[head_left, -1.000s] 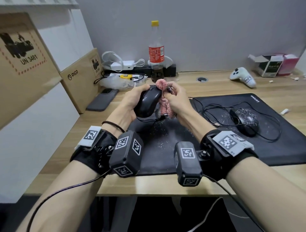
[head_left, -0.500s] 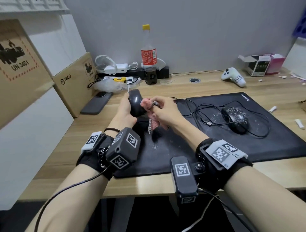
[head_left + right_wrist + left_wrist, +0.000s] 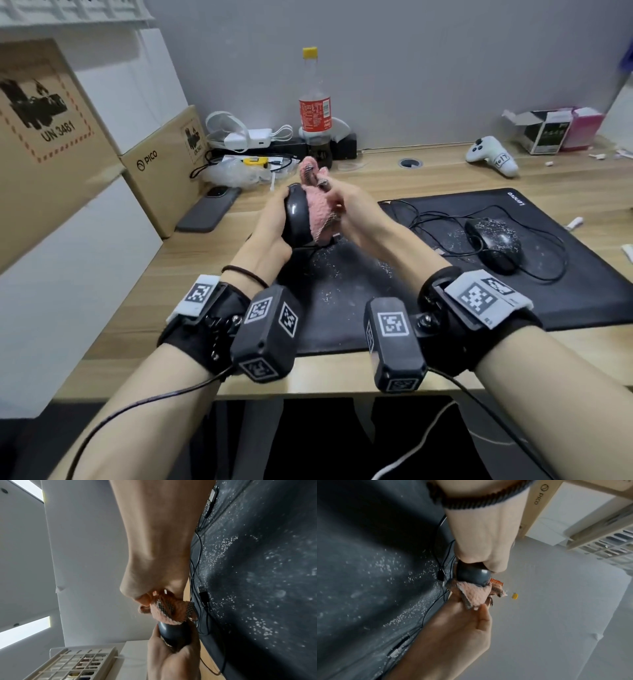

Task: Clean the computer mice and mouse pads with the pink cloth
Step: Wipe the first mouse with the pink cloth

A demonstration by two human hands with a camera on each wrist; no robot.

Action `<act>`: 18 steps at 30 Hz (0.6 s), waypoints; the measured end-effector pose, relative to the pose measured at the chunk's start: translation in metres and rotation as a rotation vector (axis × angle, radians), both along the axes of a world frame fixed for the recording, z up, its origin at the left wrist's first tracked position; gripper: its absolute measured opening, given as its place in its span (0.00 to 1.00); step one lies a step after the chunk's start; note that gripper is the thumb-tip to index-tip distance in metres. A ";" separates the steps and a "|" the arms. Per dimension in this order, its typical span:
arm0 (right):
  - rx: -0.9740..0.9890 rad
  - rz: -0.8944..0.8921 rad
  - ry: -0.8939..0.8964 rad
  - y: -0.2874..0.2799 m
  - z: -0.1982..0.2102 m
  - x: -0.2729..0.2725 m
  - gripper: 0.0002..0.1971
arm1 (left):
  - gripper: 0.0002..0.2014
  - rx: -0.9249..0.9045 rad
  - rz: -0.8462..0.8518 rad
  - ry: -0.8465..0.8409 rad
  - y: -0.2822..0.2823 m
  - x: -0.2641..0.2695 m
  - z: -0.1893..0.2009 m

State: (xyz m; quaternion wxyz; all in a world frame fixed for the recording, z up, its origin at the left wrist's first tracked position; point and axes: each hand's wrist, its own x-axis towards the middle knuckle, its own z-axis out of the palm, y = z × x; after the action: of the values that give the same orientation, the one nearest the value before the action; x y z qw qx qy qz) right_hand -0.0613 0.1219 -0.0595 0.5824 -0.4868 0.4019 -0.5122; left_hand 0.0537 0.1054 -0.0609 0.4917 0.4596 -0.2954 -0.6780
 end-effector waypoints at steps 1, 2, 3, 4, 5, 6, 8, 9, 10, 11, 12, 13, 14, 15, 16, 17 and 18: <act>-0.009 0.046 0.044 0.002 -0.005 -0.001 0.26 | 0.20 0.011 0.027 0.021 -0.001 0.001 0.001; -0.057 0.080 0.158 0.005 -0.008 -0.003 0.29 | 0.20 0.018 0.055 0.035 -0.002 0.001 0.002; -0.142 0.105 0.309 0.008 -0.010 -0.006 0.30 | 0.21 0.037 0.082 0.052 -0.004 0.002 0.003; -0.236 0.114 0.450 0.010 -0.011 -0.007 0.30 | 0.21 0.076 0.121 0.066 -0.007 0.003 0.002; -0.309 0.099 0.543 0.011 -0.011 -0.007 0.31 | 0.21 0.112 0.153 0.078 -0.008 0.002 0.003; -0.342 0.058 0.583 0.010 -0.013 -0.007 0.31 | 0.22 0.132 0.163 0.075 -0.007 0.001 0.004; -0.335 -0.047 0.574 0.006 -0.015 -0.007 0.29 | 0.22 0.133 0.127 0.053 -0.005 -0.001 0.006; -0.310 -0.077 0.557 0.005 -0.017 -0.007 0.27 | 0.22 0.127 0.087 0.049 -0.003 -0.003 0.006; -0.272 -0.078 0.524 0.004 -0.019 -0.008 0.25 | 0.22 0.120 0.046 0.042 -0.002 -0.004 0.005; -0.226 -0.062 0.481 0.004 -0.021 -0.010 0.22 | 0.22 0.117 0.020 0.035 -0.001 -0.005 0.005; -0.184 -0.035 0.434 0.005 -0.023 -0.011 0.19 | 0.23 0.122 -0.001 0.042 -0.002 -0.004 0.004; -0.147 -0.008 0.399 0.007 -0.024 -0.011 0.16 | 0.25 0.131 -0.027 0.049 -0.002 -0.003 0.005; -0.131 0.008 0.388 0.007 -0.026 -0.009 0.16 | 0.27 0.134 -0.047 0.053 -0.005 -0.002 0.006; -0.140 0.006 0.406 0.008 -0.025 -0.007 0.19 | 0.29 0.127 -0.065 0.060 -0.006 -0.001 0.009; -0.156 -0.008 0.439 0.006 -0.025 -0.004 0.24 | 0.31 0.115 -0.075 0.055 -0.008 0.000 0.011; -0.174 -0.027 0.480 0.005 -0.025 -0.001 0.28 | 0.31 0.100 -0.081 0.050 -0.008 0.001 0.012; -0.191 -0.046 0.515 0.003 -0.025 0.001 0.30 | 0.30 0.079 -0.077 0.044 -0.009 0.003 0.013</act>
State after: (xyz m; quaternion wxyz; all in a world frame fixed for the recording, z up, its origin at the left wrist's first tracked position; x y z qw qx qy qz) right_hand -0.0601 0.1249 -0.0847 0.4007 -0.6444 0.4975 -0.4204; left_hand 0.0563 0.0963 -0.0474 0.4532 0.4520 -0.2747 -0.7176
